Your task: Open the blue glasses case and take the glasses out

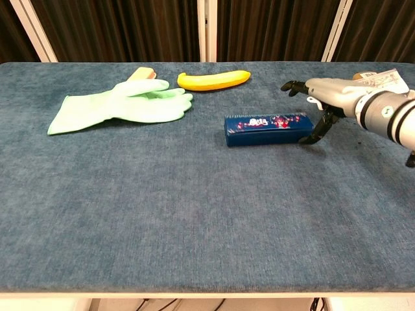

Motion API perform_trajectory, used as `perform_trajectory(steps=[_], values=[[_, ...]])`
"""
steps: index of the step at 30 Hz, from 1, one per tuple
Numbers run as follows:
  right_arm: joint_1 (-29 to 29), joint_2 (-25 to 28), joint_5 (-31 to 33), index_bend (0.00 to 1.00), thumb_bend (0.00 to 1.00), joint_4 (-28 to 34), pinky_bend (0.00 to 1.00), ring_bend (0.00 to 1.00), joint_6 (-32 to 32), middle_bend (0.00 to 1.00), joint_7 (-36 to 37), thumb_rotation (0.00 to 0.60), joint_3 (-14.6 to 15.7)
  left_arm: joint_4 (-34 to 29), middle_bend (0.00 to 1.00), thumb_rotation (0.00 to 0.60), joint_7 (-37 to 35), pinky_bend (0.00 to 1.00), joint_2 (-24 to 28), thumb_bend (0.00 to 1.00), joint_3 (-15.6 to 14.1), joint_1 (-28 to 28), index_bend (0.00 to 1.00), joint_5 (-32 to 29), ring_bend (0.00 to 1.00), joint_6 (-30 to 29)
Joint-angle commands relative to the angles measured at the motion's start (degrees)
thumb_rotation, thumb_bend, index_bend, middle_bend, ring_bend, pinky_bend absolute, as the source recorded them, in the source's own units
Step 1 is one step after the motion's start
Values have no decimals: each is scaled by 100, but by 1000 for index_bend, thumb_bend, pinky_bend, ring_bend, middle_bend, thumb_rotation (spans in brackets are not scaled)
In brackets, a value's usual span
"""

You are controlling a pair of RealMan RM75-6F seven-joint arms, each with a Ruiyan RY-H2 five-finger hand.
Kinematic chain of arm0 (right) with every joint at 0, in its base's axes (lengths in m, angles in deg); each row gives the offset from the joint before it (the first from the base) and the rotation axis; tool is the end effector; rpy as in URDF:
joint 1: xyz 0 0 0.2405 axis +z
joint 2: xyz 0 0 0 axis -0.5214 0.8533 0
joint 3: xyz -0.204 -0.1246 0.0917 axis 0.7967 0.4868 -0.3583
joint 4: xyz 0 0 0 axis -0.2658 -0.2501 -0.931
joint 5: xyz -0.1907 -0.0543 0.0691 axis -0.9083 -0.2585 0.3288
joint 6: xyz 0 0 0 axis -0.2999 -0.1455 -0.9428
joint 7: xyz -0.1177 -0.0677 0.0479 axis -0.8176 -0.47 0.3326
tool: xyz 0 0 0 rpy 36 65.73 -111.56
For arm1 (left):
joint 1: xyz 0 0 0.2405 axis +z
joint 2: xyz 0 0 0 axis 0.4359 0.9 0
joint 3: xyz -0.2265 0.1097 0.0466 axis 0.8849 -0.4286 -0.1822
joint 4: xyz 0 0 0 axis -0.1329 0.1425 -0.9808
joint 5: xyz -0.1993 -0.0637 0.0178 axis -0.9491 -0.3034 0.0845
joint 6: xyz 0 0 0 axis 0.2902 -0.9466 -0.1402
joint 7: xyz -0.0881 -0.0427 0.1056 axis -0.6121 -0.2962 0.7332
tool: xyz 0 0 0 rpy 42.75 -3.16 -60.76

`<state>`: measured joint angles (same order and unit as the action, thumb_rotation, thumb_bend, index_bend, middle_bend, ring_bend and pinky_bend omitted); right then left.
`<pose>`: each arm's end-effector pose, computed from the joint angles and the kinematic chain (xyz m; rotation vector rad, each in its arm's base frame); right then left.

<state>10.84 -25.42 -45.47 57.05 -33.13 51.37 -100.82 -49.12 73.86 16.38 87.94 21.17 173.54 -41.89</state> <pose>-0.1906 -0.3763 -0.0336 1.7278 -1.1211 0.7442 -0.3144 0.1767 0.1618 -1.3939 -0.9075 -0.8747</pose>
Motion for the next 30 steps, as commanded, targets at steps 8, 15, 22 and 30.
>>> perform_trajectory(steps=[8, 15, 22, 30], values=[[76, 840, -21, 0, 159, 1142, 0, 0, 370, 136, 126, 600, 141, 3, 667, 600, -1, 342, 1, 373, -4, -4, 661, 9, 428, 3], [405, 712, 25, 12, 190, 1054, 0, 0, 419, 152, 19, 600, 189, 2, 667, 600, 1, 342, 2, 373, -3, -3, 660, 2, 429, 1], [700, 490, 224, 94, 260, 855, 0, 0, 482, 176, -105, 600, 266, 0, 667, 600, -11, 342, 6, 373, -3, -6, 660, 0, 429, 8], [814, 522, 388, 134, 317, 902, 0, 0, 415, 217, -138, 600, 381, 0, 667, 600, -43, 342, 15, 373, -4, -10, 660, -2, 429, 19]])
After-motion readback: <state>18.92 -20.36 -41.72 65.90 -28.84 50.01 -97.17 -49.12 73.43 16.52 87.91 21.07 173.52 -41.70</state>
